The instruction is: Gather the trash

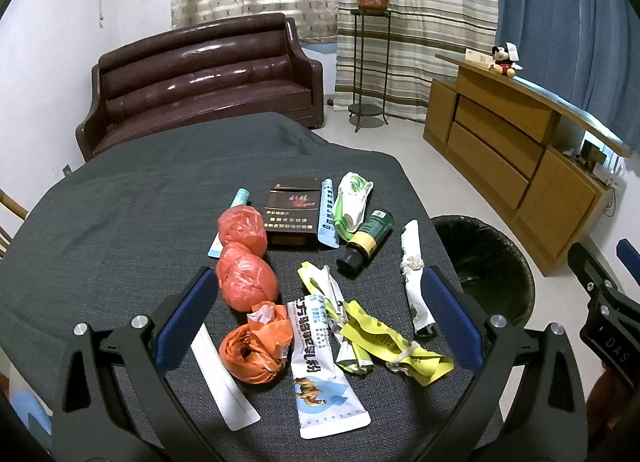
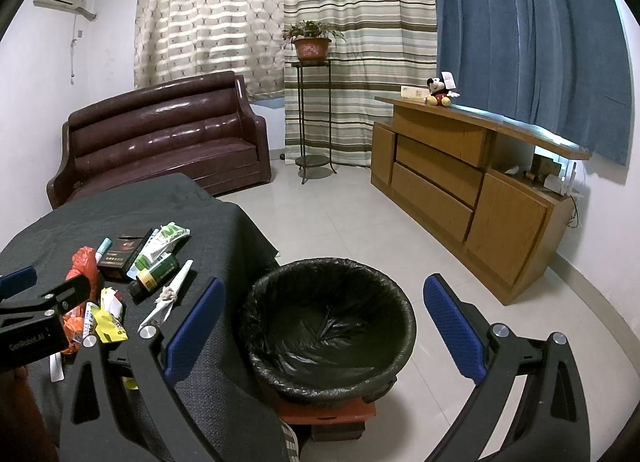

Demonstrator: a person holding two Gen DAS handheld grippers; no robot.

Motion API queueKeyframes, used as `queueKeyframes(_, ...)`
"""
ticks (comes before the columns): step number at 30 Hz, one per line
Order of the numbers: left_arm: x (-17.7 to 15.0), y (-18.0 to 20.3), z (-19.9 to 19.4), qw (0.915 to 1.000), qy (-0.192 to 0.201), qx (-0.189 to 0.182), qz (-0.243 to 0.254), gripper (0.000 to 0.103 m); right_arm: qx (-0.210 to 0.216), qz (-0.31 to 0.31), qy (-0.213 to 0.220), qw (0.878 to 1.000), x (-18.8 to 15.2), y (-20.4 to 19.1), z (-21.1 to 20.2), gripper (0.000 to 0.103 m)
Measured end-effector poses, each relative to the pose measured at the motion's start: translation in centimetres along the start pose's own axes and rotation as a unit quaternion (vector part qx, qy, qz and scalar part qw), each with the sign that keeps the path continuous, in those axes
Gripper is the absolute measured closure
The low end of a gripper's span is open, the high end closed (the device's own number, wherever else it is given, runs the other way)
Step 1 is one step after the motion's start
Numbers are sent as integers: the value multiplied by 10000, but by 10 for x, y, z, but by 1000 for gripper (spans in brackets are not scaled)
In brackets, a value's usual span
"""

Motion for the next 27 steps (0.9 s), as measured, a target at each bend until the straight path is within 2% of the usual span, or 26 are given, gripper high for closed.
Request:
queueKeyframes(21,0,0,1,10000,-13,8,-8,4,7,6,-32,10000,0,0,1,6)
queueKeyframes(27,0,0,1,10000,-21,10,-5,4,-2,2,-44,10000,-10,-3,6,6)
Point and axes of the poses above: each gripper's, at about its wrist camera, not at the fingertips, and z roughly the way its jaws point, y to its right, x to its top, the point moved 4 cm from there along z, roughly the way its jaws point, and after that the axes turned 15 degrees about -x, right-handed, at the moved point
